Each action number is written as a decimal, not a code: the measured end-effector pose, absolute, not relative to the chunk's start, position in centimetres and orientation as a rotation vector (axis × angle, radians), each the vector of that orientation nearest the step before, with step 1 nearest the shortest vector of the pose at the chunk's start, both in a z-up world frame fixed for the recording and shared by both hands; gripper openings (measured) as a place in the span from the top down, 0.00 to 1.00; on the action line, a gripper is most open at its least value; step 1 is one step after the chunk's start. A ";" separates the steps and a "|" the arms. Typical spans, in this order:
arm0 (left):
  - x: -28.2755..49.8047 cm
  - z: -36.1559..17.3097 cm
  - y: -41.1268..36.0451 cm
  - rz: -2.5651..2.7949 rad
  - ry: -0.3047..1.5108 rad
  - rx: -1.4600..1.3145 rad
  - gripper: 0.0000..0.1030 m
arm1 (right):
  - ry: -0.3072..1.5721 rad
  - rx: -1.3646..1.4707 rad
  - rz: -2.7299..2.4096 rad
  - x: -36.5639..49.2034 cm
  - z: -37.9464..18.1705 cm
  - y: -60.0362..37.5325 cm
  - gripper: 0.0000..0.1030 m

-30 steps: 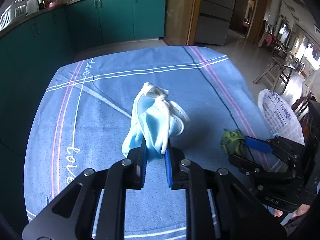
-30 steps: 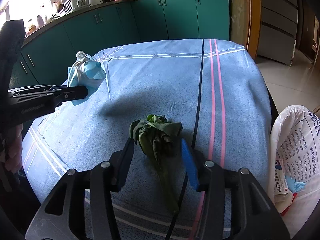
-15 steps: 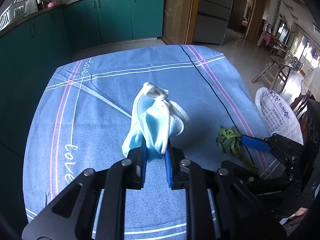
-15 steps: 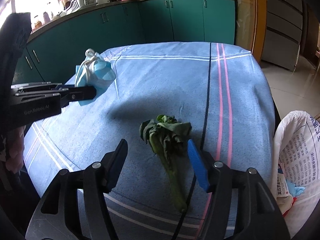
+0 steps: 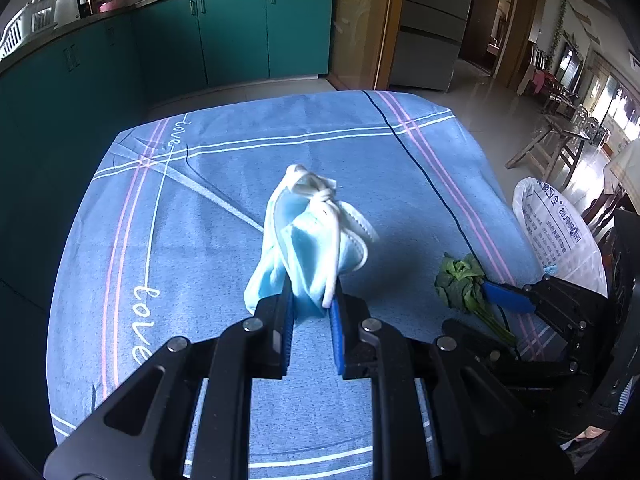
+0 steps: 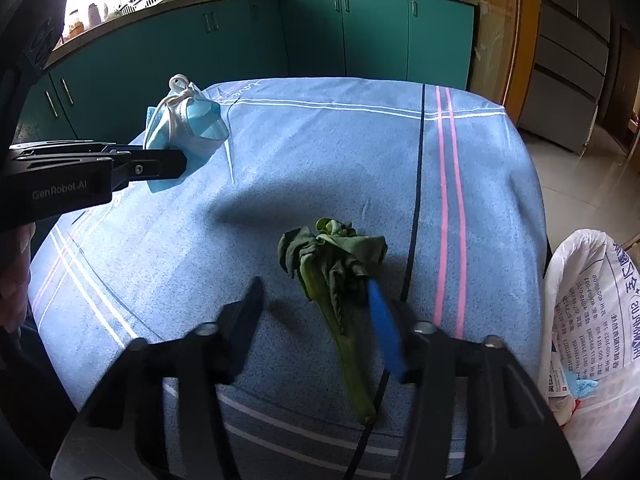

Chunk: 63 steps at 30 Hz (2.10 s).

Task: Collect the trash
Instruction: 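Lift the light-blue mask with the left tool and the green stalk with the right tool, then carry the mask and stalk over the wastebasket and open both tools to drop them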

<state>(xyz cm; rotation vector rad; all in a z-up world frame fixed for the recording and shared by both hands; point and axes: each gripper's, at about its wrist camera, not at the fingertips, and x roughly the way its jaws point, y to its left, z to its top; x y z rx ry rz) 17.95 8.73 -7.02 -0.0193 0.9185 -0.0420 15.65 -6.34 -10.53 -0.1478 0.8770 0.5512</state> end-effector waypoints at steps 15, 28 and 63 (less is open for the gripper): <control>18.0 -6.9 9.1 -0.027 0.918 -0.037 0.83 | 0.843 -0.132 0.559 15.7 -9.8 -6.9 0.82; 16.9 -5.2 11.3 0.002 0.846 -0.112 0.83 | 0.734 0.009 0.583 15.4 -6.8 -10.4 0.82; 18.4 -5.0 -8.4 -0.333 0.882 0.046 0.83 | 0.589 0.256 0.137 10.7 -3.4 -33.1 0.82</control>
